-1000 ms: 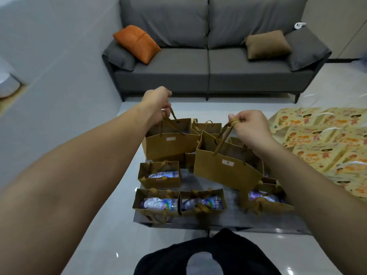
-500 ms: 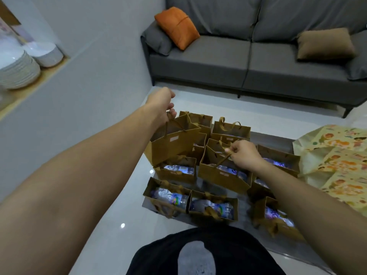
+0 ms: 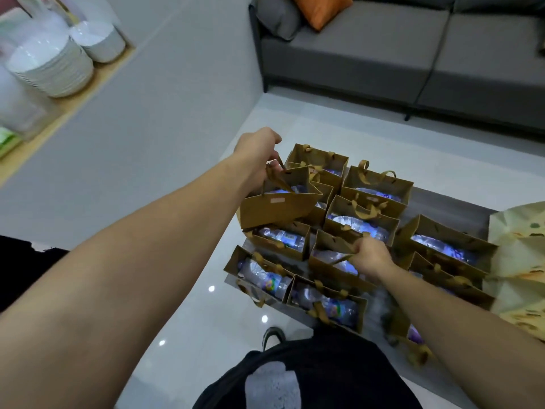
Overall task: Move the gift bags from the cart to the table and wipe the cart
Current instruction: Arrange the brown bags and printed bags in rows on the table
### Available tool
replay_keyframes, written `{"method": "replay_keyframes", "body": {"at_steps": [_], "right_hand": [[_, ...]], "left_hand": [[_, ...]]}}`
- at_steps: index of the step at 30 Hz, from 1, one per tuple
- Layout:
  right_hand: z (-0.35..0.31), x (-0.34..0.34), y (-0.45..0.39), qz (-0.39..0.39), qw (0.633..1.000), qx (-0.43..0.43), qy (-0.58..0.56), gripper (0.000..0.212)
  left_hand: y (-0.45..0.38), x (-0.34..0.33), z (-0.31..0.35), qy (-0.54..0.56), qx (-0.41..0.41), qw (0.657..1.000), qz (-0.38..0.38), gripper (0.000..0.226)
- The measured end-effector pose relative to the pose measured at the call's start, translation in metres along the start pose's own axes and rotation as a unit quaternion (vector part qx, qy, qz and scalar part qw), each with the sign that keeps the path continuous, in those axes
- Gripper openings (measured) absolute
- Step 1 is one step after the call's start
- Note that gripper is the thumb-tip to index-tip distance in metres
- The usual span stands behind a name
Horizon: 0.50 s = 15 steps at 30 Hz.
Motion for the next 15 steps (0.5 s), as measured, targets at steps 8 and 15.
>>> {"method": "replay_keyframes", "body": {"at_steps": [8,15], "right_hand": [[-0.038,0.046,0.017,0.053,0.990,0.037,-0.125,0.065],[-0.118,0.105,0.027,0.159,0.962,0.189,-0.114,0.098]], "left_hand": [[0.010,-0.013,0.004,-0.002,-0.001,0.998,-0.056,0.024],[0.048,-0.033,0.023,-0.007,-0.026,0.988,-0.152,0.022]]}}
Point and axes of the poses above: each hand's wrist, its own y-axis away from the middle knuckle, its own x-axis out of the back of the hand, z = x × y, the point moved 1 cm from there along -y, towards the middle knuckle, and after that the axes turned 9 degrees about z, right-handed, at the moved point
